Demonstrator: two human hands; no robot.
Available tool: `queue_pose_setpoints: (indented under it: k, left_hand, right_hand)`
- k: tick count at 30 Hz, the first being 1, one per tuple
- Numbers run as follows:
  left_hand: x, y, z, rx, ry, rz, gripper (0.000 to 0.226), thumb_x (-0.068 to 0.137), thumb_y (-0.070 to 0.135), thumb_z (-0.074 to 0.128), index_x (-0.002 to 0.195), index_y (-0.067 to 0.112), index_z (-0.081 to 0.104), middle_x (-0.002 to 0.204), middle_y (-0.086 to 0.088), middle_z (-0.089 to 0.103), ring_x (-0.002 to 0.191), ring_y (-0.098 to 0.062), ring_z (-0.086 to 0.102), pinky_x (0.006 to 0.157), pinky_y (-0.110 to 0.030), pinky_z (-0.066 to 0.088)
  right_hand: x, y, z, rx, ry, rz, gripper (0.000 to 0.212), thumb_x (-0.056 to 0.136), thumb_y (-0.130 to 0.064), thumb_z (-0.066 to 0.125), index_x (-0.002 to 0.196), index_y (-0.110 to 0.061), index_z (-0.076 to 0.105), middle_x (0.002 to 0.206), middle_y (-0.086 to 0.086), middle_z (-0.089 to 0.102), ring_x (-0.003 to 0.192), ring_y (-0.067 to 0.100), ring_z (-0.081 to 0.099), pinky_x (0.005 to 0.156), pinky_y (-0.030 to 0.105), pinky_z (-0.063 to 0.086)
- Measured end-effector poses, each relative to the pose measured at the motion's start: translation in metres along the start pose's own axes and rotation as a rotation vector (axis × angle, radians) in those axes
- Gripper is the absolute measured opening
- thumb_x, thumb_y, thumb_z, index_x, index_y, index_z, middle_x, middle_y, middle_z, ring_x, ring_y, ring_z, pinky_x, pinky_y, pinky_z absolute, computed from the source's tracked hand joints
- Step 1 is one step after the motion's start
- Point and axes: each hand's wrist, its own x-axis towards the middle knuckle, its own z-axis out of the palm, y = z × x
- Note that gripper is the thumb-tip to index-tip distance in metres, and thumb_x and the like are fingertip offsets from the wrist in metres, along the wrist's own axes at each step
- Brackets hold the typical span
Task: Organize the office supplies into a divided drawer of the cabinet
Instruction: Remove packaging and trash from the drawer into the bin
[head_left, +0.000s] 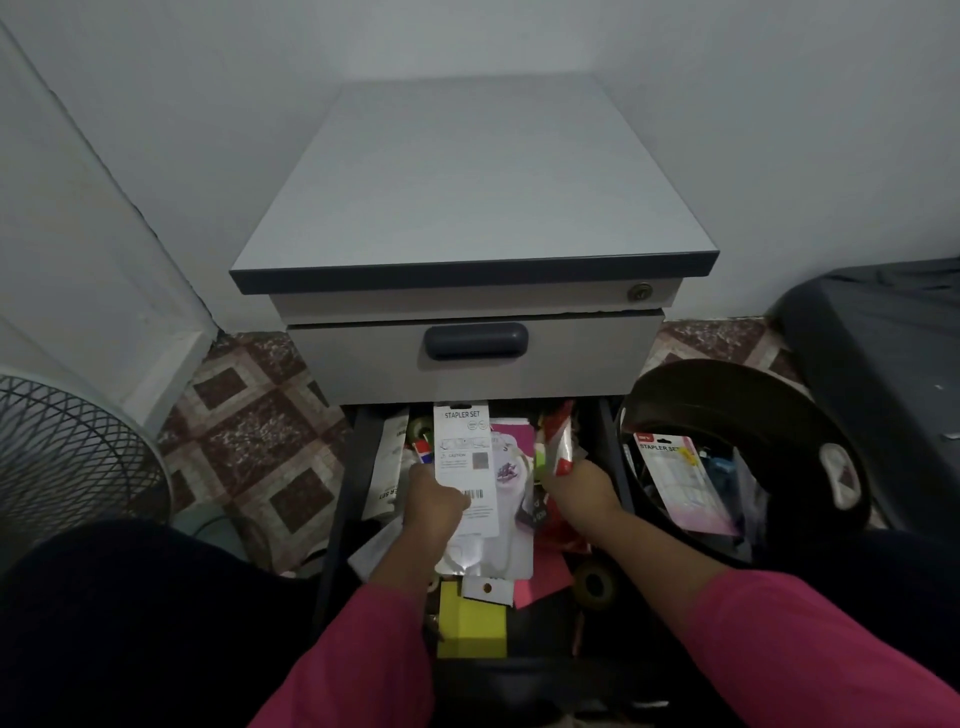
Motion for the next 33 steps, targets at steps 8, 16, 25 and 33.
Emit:
queue_pose_setpoints:
  k: [8, 16, 25, 33]
  left_hand:
    - [-0.01, 0.007, -0.007, -0.108, 0.045, 0.007, 0.03, 0.078, -0.016, 0.061, 0.09, 0.009, 0.052, 0.088, -0.002, 0.06, 0.076, -0.017, 0.058, 0.056, -0.023, 0.045]
    - [-0.013, 0.015, -0.019, -0.22, 0.04, -0.031, 0.038, 0.077, -0.015, 0.057, 0.112, 0.001, 0.058, 0.104, -0.014, 0.068, 0.085, -0.028, 0.066, 0.055, -0.026, 0.05]
    - [-0.038, 0.034, -0.024, -0.392, -0.107, -0.045, 0.032, 0.079, -0.019, 0.047, 0.101, -0.004, 0.063, 0.097, -0.02, 0.067, 0.079, -0.033, 0.064, 0.066, -0.034, 0.053]
    - [-0.055, 0.045, -0.018, -0.405, -0.195, -0.026, 0.034, 0.078, -0.016, 0.048, 0.098, 0.005, 0.067, 0.098, -0.016, 0.071, 0.085, -0.034, 0.068, 0.072, -0.042, 0.056]
  right_hand:
    - [-0.007, -0.005, -0.008, 0.151, -0.118, 0.093, 0.021, 0.076, 0.002, 0.07, 0.097, 0.0, 0.066, 0.101, 0.019, 0.068, 0.084, 0.027, 0.062, 0.065, 0.028, 0.05]
    - [-0.001, -0.018, -0.031, -0.002, 0.012, 0.034, 0.028, 0.087, -0.015, 0.063, 0.107, 0.005, 0.062, 0.102, 0.018, 0.067, 0.091, 0.031, 0.065, 0.082, 0.04, 0.055]
    - [-0.015, -0.036, -0.085, -0.121, 0.023, 0.035, 0.04, 0.083, -0.015, 0.07, 0.114, 0.006, 0.056, 0.099, 0.018, 0.062, 0.089, 0.031, 0.063, 0.077, 0.038, 0.054]
    - [-0.033, -0.041, -0.124, -0.238, -0.024, -0.021, 0.043, 0.084, -0.008, 0.067, 0.124, 0.001, 0.055, 0.116, 0.017, 0.062, 0.089, 0.025, 0.058, 0.071, 0.031, 0.046]
